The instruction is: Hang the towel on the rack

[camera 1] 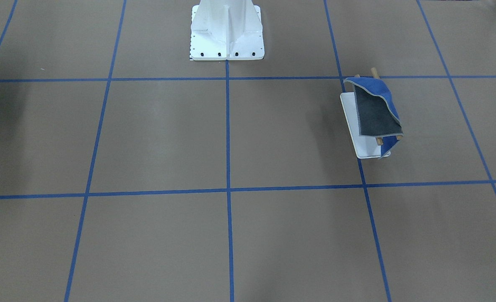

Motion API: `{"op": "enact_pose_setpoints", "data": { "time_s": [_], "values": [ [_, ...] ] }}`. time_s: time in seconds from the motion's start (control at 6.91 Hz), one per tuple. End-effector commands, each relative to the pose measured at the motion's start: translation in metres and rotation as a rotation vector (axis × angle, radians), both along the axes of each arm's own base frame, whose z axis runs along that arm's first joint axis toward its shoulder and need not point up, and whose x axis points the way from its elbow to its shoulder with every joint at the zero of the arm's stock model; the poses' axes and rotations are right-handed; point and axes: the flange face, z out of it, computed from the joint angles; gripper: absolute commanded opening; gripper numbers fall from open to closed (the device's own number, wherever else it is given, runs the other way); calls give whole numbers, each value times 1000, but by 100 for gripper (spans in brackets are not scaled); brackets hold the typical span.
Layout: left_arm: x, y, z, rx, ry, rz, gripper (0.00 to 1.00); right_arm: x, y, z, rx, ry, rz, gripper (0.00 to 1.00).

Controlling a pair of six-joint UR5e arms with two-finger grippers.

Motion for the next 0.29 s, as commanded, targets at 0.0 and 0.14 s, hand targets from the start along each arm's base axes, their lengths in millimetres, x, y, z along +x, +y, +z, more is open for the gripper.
{"op": "enact_pose_setpoints", "data": {
  "time_s": [0.0,0.14],
  "values": [
    [0,1,0,0,0,1,98,-5,-1,-1,0,0,-8,100],
    [0,1,-1,2,0,1,98,-9,-1,1,-3,1,-15,100]
  ]
}}
